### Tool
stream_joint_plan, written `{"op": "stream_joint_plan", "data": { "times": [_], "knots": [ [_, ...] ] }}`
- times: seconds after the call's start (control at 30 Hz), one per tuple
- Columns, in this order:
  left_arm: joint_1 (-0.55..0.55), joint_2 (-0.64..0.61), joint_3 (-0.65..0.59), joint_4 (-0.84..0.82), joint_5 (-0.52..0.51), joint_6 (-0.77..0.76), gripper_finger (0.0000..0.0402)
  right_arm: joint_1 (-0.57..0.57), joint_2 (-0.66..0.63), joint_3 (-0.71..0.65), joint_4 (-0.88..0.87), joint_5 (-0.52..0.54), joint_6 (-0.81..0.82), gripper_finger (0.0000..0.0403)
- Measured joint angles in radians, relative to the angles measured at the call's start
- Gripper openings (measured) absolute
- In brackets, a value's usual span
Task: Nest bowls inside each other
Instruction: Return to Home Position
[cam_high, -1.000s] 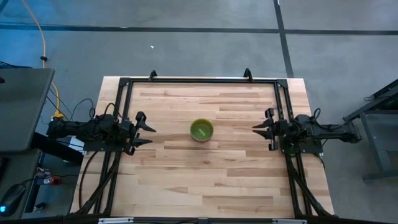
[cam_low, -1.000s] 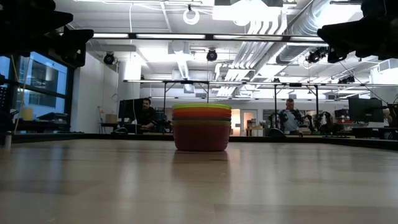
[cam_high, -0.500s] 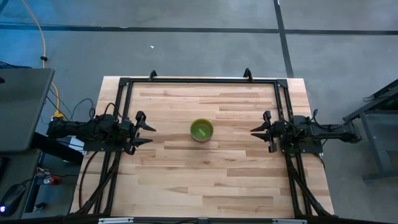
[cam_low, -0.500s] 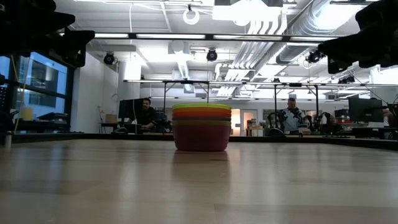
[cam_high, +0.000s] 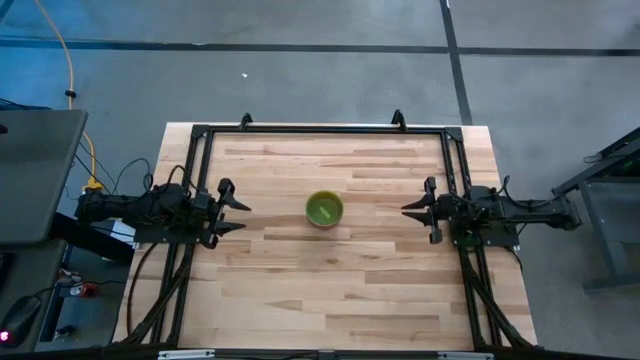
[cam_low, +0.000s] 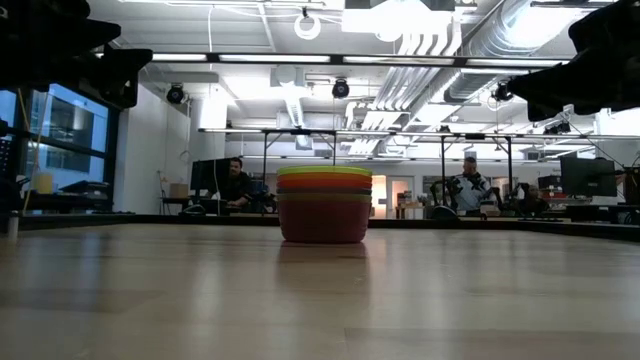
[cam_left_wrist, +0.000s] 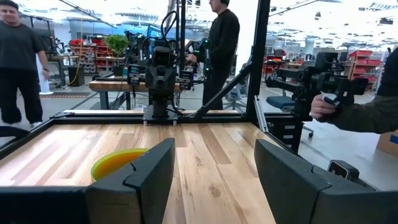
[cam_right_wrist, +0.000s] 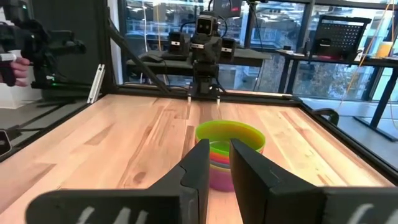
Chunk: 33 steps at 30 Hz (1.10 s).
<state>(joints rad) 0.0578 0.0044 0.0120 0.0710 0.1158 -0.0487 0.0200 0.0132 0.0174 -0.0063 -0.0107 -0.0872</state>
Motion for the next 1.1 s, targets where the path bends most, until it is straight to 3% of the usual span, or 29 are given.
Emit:
{"op": "stream_joint_plan", "data": {
  "times": [0.3,0.53,1.1],
  "knots": [
    [0.000,0.000,0.000,0.000,0.000,0.000,0.0211,0.000,0.000,0.000,-0.001,0.002,0.000,0.0053],
    [0.000,0.000,0.000,0.000,0.000,0.000,0.0211,0.000,0.000,0.000,0.010,-0.077,0.001,0.0053],
    [0.000,0.000,0.000,0.000,0.000,0.000,0.0211,0.000,0.000,0.000,0.004,-0.038,0.001,0.0053]
  ]
}}
